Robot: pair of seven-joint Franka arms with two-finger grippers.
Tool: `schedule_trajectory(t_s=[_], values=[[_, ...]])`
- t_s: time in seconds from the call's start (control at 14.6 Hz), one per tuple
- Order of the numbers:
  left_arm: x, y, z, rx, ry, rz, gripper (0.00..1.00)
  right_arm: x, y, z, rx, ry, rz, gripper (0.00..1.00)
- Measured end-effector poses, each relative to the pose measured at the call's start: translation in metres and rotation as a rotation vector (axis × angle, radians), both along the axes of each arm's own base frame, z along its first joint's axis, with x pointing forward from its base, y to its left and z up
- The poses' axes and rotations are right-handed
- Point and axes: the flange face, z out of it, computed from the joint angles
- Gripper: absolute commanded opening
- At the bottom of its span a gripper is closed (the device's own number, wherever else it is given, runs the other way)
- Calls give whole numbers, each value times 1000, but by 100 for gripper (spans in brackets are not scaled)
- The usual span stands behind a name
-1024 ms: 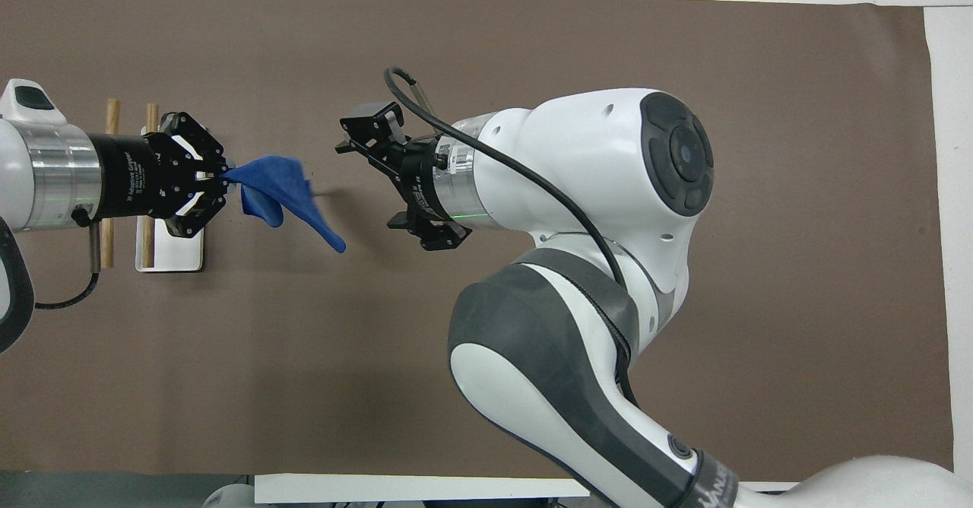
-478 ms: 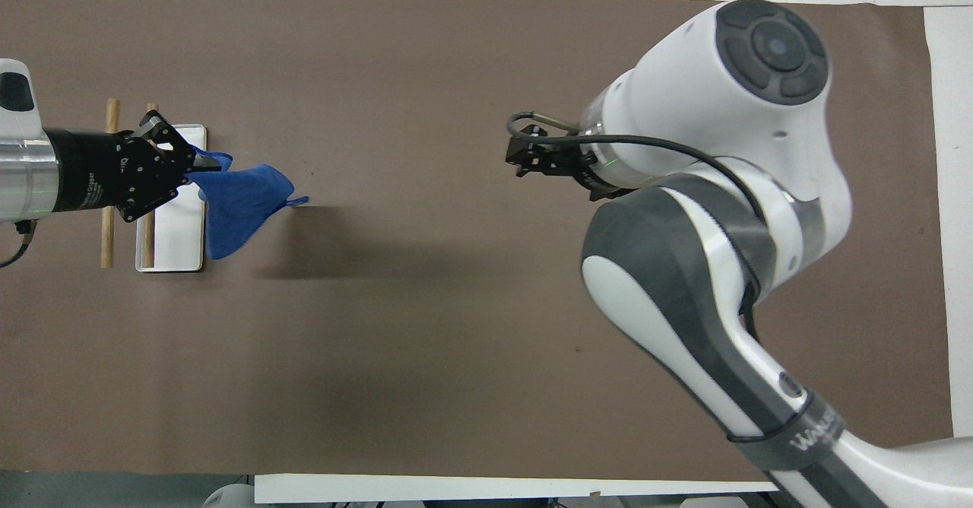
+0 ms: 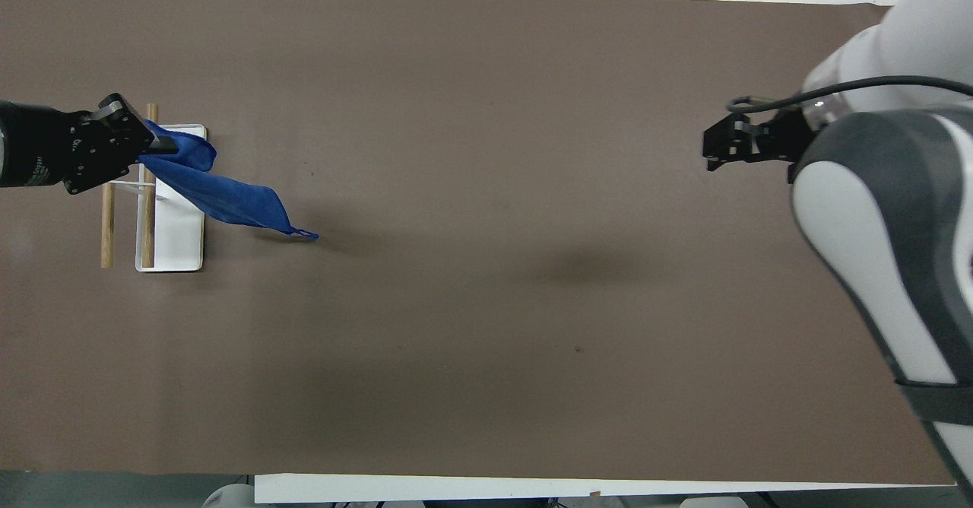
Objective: Right arm passes towel to left arm to hang
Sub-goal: 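Open the right gripper and withdraw it from the towel, then drape the towel over the wooden sticks with the left gripper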
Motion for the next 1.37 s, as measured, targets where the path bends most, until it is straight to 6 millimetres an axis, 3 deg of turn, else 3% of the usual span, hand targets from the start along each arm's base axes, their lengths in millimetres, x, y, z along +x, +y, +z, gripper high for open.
schedule_trajectory(t_s=[0.14, 0.27, 0.34, 0.55, 0.68, 1.02, 1.37], values=[[2, 9, -4, -20, 52, 117, 0, -5, -57, 13, 0, -14, 41, 100], [3, 13, -5, -51, 122, 286, 0, -10, -91, 20, -3, -26, 41, 100], [3, 13, -5, -62, 147, 344, 0, -11, -94, 21, -4, -29, 40, 100], [4, 16, -5, -82, 168, 435, 0, -8, -72, 21, -8, -34, 28, 100], [6, 28, -9, -94, 177, 508, 0, -7, -62, 20, -10, -40, 21, 100], [3, 60, -26, -105, 152, 616, 0, -8, -67, 22, -11, -46, 13, 100], [9, 88, -19, -77, -6, 560, 0, -13, -67, 34, -14, -69, 13, 100]])
